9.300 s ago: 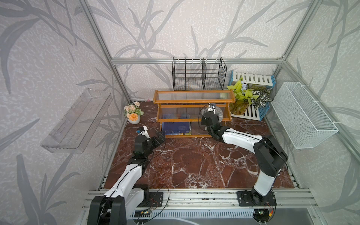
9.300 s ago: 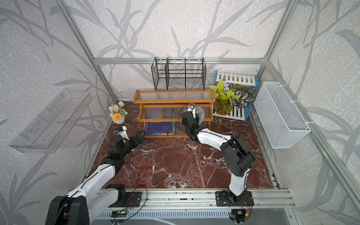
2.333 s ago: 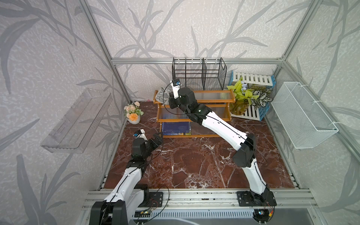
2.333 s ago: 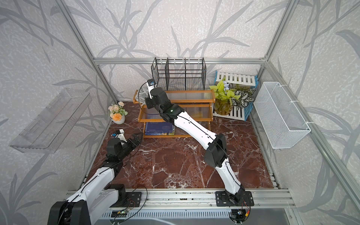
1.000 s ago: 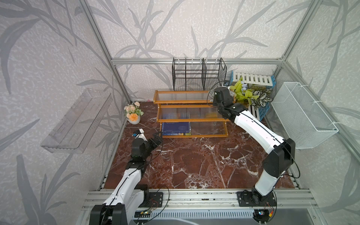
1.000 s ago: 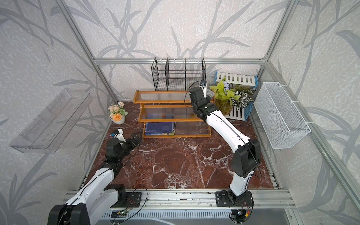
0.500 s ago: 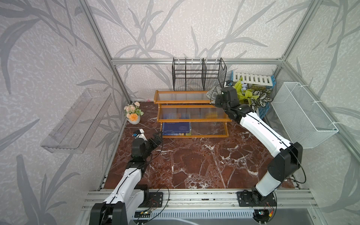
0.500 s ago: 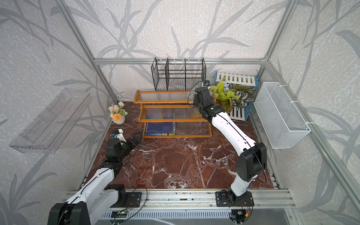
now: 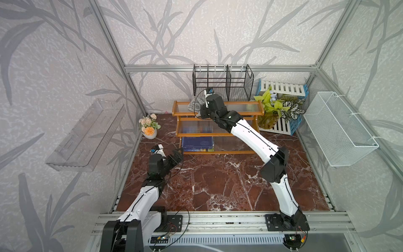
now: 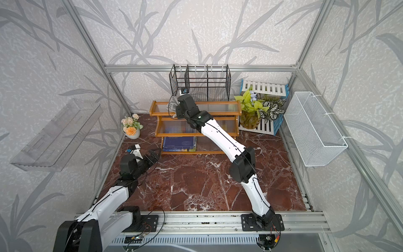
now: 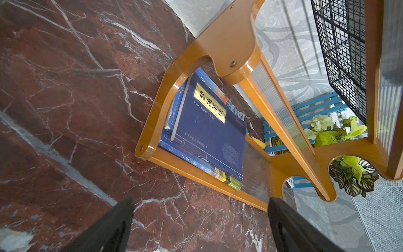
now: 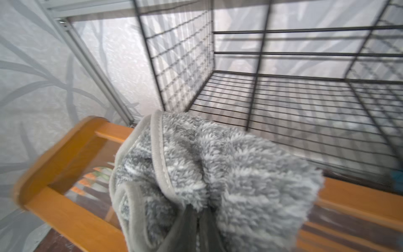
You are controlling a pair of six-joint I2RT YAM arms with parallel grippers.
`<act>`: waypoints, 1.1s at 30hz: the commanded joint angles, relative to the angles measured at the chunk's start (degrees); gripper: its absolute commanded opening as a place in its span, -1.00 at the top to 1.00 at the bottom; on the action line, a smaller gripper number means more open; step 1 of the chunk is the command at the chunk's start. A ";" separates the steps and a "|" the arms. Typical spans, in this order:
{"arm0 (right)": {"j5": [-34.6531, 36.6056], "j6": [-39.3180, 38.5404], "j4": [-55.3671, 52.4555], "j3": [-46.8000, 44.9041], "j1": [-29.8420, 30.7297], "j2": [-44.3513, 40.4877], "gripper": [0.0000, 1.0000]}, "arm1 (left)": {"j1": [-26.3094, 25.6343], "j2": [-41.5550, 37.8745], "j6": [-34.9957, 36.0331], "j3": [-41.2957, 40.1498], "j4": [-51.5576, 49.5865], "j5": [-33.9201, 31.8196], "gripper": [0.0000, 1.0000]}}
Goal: Wipe the bookshelf clean with a cloth
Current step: Wipe the dust from the shelf.
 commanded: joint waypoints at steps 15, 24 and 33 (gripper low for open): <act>-19.82 -2.12 -5.45 9.85 4.51 6.20 1.00 | 0.18 0.72 0.25 -0.71 3.10 2.46 -1.00; -24.47 -1.23 17.30 -25.31 4.37 -18.76 1.00 | 0.17 -1.29 0.30 -0.68 2.45 1.61 -1.00; -16.85 0.18 19.85 -53.80 0.63 -46.58 1.00 | 0.26 -1.95 0.68 -0.52 2.01 1.59 -1.00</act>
